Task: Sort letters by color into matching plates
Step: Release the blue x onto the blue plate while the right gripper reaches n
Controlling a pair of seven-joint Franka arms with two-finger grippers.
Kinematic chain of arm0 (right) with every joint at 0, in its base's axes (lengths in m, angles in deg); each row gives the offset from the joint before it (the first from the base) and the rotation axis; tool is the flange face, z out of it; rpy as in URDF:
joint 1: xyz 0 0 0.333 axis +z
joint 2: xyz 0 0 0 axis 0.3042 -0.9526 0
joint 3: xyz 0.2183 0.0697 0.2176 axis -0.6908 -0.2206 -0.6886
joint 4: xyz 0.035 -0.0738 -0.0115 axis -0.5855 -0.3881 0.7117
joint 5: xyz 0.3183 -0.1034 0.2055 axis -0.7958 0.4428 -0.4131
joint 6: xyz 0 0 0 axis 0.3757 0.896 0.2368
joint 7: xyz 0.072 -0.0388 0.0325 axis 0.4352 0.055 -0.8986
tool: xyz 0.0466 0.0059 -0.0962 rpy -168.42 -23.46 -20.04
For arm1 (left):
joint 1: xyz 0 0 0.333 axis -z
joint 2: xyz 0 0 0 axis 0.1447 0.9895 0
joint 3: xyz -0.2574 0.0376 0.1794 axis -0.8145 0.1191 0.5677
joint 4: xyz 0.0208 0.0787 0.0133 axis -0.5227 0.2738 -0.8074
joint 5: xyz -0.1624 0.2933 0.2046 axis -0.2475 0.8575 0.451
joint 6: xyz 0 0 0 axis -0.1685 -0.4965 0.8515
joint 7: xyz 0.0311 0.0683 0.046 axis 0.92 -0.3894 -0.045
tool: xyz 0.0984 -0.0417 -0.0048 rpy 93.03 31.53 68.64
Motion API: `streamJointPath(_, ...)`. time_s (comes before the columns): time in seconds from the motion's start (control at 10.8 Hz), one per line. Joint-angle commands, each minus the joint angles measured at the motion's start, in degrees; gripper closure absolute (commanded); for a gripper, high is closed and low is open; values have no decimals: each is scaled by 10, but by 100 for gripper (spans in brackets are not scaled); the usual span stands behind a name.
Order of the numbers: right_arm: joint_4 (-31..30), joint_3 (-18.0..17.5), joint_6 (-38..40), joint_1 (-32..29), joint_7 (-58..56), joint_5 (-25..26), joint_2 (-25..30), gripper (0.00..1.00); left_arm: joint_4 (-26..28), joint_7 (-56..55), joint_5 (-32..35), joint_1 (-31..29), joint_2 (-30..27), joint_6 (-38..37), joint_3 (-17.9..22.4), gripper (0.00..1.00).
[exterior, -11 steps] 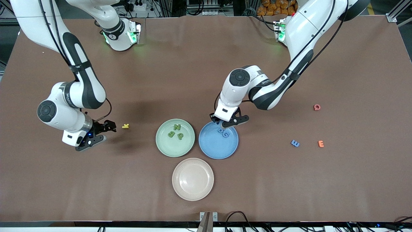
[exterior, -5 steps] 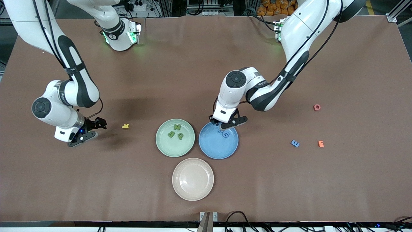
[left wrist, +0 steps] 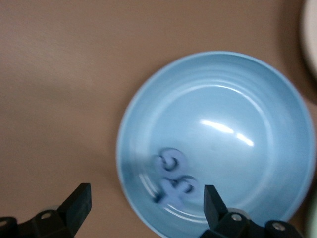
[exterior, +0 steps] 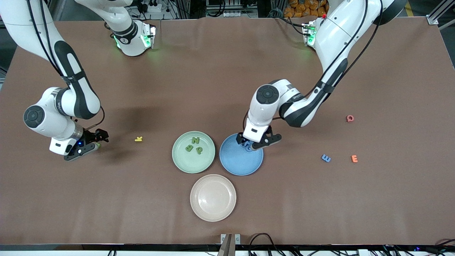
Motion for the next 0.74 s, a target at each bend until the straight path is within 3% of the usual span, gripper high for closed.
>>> streamJointPath(0.0,-11,-8,-32,-30,-35,5,-10,0,-2,107,-4,-51,-6,-76,1,0)
streamJointPath(0.28,-19,-8,-75,-37,-38,5,-31,0,-2,165,-7,-94,-6,-111,1,0)
streamJointPath(0.65,-20,-8,-92,-38,-40,5,-42,0,-5,82,-11,-158,-10,-115,1,0)
